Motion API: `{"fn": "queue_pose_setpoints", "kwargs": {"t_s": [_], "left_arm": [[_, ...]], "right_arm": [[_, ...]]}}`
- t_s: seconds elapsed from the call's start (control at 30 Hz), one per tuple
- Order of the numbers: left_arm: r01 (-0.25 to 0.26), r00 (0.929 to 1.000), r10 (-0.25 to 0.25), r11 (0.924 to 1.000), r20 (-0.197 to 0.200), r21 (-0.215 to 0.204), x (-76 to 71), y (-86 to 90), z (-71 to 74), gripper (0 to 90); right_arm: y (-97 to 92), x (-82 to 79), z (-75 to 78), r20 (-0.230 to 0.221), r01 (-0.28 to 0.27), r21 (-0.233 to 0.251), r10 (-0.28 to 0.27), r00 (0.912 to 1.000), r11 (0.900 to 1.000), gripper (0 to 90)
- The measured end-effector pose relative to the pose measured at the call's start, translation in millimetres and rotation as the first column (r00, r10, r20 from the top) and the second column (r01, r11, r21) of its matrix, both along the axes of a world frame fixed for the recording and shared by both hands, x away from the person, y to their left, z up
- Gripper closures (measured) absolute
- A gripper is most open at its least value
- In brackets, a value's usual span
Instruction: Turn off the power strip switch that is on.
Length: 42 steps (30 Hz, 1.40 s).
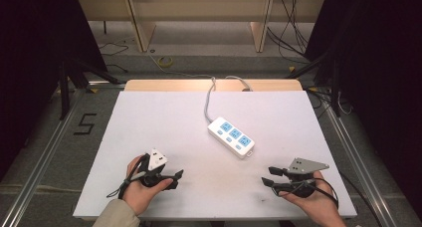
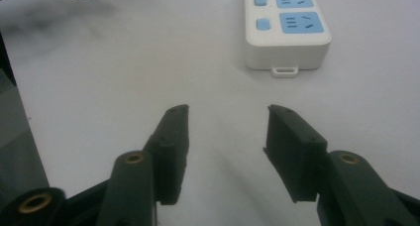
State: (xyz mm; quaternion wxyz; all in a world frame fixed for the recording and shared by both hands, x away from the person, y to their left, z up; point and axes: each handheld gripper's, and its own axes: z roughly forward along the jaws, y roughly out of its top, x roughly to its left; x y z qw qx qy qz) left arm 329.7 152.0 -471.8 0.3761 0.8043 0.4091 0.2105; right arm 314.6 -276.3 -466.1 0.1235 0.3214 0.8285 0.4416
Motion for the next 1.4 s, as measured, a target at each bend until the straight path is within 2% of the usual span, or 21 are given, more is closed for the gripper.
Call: {"fn": "queue_pose_setpoints", "kwargs": {"t_s": [0.1,0.13,0.27,0.4,0.73,1.1,1.13,1.4], "left_arm": [[-0.003,1.0000,0.003,1.0000,-0.002,-0.002,-0.3,0.5,0.0,18.4],[-0.003,1.0000,0.003,1.0000,-0.003,-0.003,-0.3,0.8,-0.3,18.4],[-0.003,0.9999,0.003,1.0000,-0.012,0.004,-1.1,0.1,-1.8,18.4],[0.000,0.9999,0.000,1.0000,-0.011,0.004,-0.8,-0.8,-1.5,18.4],[-0.008,0.9999,0.008,0.9999,-0.011,0.008,-0.5,-0.9,-1.7,18.6],[-0.007,0.9999,0.007,0.9996,-0.010,0.027,-0.5,-2.0,-1.8,18.7],[-0.010,0.9999,0.010,0.9997,-0.009,0.024,-0.5,-2.2,-2.0,18.7],[-0.019,0.9998,0.019,0.9995,-0.007,0.027,-0.6,-1.4,-2.1,18.8]], "right_arm": [[-0.9,0.4,1.6,0.006,0.004,-0.002,-0.004,1.0000,1.0000,59.6],[-1.4,0.1,3.5,0.006,0.008,-0.011,-0.008,0.9999,0.9999,65.7],[-0.5,-0.2,6.3,0.008,0.009,-0.037,-0.009,0.9999,0.9993,79.8],[3.0,1.5,9.3,-0.002,0.004,-0.063,-0.004,1.0000,0.9980,90.0],[10.2,5.8,12.5,-0.021,-0.003,-0.095,0.001,0.9998,0.9954,90.0],[12.6,11.5,17.5,-0.047,0.009,-0.115,-0.015,0.9988,0.9933,90.0],[13.6,12.7,19.3,-0.061,0.016,-0.117,-0.023,0.9979,0.9930,90.0],[19.6,18.6,23.8,-0.060,0.013,-0.140,-0.022,0.9979,0.9900,90.0]]}}
